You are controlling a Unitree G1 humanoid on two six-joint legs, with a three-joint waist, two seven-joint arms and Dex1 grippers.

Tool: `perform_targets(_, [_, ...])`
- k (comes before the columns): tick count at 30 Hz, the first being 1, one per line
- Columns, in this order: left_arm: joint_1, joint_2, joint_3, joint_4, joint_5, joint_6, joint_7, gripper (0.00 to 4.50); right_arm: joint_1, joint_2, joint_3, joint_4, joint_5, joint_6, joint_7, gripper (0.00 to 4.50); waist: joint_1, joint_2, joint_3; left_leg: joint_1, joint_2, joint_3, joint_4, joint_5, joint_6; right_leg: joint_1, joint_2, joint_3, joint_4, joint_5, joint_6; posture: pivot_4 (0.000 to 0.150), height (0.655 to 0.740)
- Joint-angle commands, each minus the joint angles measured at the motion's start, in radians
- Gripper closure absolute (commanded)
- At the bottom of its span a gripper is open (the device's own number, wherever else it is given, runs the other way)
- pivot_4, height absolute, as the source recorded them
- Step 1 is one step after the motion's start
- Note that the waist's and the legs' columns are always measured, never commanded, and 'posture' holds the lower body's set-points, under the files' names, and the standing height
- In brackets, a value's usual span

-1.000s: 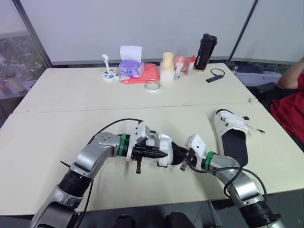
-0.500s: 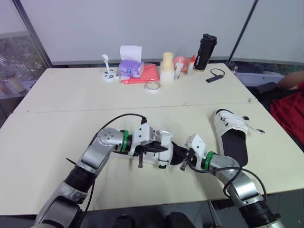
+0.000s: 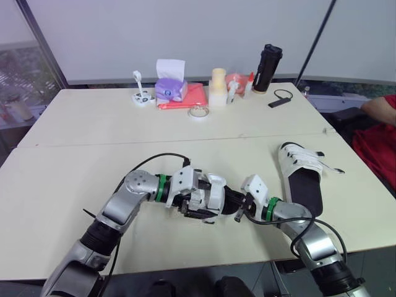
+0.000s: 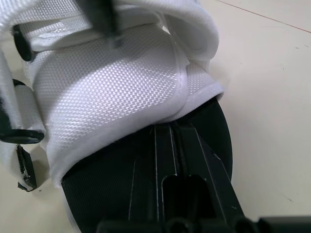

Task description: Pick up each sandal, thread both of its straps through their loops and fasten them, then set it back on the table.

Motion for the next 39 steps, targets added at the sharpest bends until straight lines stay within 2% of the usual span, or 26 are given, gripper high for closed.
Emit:
perform_targets(1, [-0.021,0.093,0.163,-0.138,-0.233,0.302,0.003,0.1,0.045,-0.009,0.039,0.106,-0.056,0.046,-0.007,4.5,-0.001,0.0,0.0,0.0,0.001,0.0,0.0,0.0,0.0,0.0,0.0,0.0,0.0,0.0,0.0,0.15,0.74])
perform_targets(3, [0.013,0.166,0.218,-0.21,-0.339,0.434,-0.008,0.1,0.046,-0.009,0.039,0.107,-0.055,0.046,-0.007,4.5,-0.002,0.001,0.0,0.0,0.002,0.0,-0.001,0.0,0.0,-0.001,0.001,0.0,0.0,0.0,0.0,0.15,0.74])
perform_targets(5, [0.079,0.237,0.23,-0.274,-0.382,0.489,-0.024,0.1,0.05,-0.01,0.04,0.108,-0.056,0.042,-0.003,4.5,-0.002,0.001,0.0,0.0,0.002,0.0,-0.002,0.0,0.0,-0.001,0.001,-0.001,0.0,0.0,0.0,0.15,0.74])
perform_targets(7, [0.163,0.297,0.203,-0.313,-0.341,0.451,-0.036,0.1,0.051,-0.01,0.04,0.111,-0.056,0.039,0.001,4.5,0.0,0.001,0.0,0.001,0.002,0.0,-0.002,0.0,0.0,0.0,0.001,-0.001,0.0,0.0,0.0,0.15,0.74])
perform_targets(10, [0.245,0.33,0.166,-0.337,-0.289,0.393,-0.031,0.1,0.044,-0.009,0.044,0.121,-0.058,0.035,0.008,4.5,0.003,0.001,0.0,0.001,0.002,0.0,-0.002,0.0,0.0,0.0,-0.001,0.0,-0.001,0.0,-0.001,0.15,0.74])
perform_targets(18, [0.236,0.203,0.048,-0.226,-0.14,0.22,0.049,0.1,0.028,-0.008,0.054,0.132,-0.063,0.033,0.026,4.5,0.002,-0.002,-0.002,-0.001,0.005,0.001,-0.002,0.0,-0.001,-0.001,-0.002,0.002,-0.003,0.0,-0.004,0.15,0.74])
perform_targets(25, [0.175,0.126,0.001,-0.16,-0.124,0.221,0.043,0.1,0.03,-0.017,0.045,0.123,-0.062,0.041,0.031,4.5,0.006,-0.002,-0.002,0.0,0.006,0.002,-0.005,0.0,0.0,-0.003,-0.001,0.001,-0.002,0.0,-0.005,0.15,0.74])
perform_targets(32, [0.11,0.068,0.004,-0.127,-0.174,0.307,0.027,0.1,0.033,-0.021,0.04,0.115,-0.06,0.047,0.026,4.5,0.005,-0.002,-0.002,0.0,0.005,0.002,-0.004,0.0,0.0,-0.002,0.0,0.0,-0.002,0.001,-0.005,0.15,0.74])
perform_targets(35, [0.092,0.049,-0.027,-0.106,-0.15,0.299,0.022,0.1,0.041,-0.023,0.035,0.107,-0.059,0.05,0.02,4.5,0.007,-0.002,-0.002,0.0,0.005,0.002,-0.004,0.0,0.0,-0.002,0.0,0.0,-0.002,0.001,-0.005,0.15,0.74])
perform_targets(38, [0.075,0.025,-0.054,-0.074,-0.131,0.309,0.036,0.97,0.052,-0.021,0.032,0.096,-0.057,0.055,0.01,4.5,0.01,-0.002,-0.002,0.0,0.005,0.002,-0.001,0.0,0.0,0.0,0.001,-0.001,-0.002,0.001,-0.004,0.15,0.74])
perform_targets(39, [0.073,0.022,-0.056,-0.067,-0.127,0.312,0.041,1.47,0.055,-0.02,0.032,0.093,-0.057,0.055,0.008,4.5,0.01,-0.002,-0.002,0.0,0.005,0.001,-0.001,0.0,0.0,0.0,0.001,-0.001,-0.002,0.001,-0.004,0.15,0.74])
